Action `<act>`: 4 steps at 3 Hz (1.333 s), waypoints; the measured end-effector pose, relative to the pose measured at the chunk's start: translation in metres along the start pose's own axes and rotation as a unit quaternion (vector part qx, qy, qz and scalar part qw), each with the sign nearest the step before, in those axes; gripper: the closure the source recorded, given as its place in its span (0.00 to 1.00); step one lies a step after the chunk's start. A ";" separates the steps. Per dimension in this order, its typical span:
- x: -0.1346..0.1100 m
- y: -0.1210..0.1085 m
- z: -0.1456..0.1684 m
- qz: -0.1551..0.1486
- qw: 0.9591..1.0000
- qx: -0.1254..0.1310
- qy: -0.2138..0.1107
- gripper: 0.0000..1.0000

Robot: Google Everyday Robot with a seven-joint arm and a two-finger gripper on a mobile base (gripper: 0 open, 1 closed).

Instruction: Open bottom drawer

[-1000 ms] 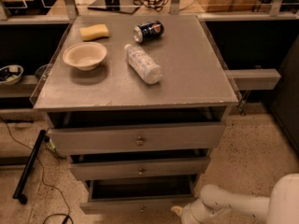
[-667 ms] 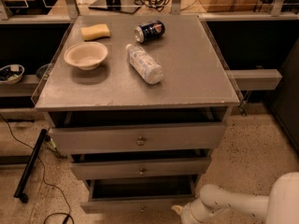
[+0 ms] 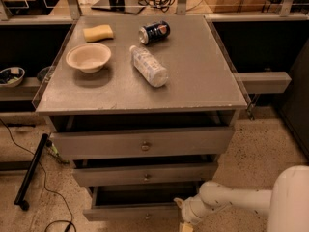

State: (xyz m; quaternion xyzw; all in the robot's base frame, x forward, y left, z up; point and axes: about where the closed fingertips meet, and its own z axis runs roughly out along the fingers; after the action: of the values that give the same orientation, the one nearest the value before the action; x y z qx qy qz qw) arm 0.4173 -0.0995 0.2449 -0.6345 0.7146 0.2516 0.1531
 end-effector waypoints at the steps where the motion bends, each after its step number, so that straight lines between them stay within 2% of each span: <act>1: 0.000 0.000 0.000 0.000 1.000 0.000 0.000 0.00; 2: 0.005 -0.011 0.007 0.008 1.000 -0.003 -0.005 0.00; 3: 0.006 -0.037 0.034 0.009 1.000 -0.014 0.001 0.00; 4: 0.005 -0.037 0.035 0.009 1.000 -0.014 0.001 0.00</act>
Offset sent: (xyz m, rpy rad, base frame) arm 0.0285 -0.0053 -0.0252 0.0213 0.0277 -0.0361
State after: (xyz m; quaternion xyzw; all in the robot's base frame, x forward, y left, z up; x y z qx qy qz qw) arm 0.4498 -0.0872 0.2072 -0.6307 0.7167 0.2618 0.1413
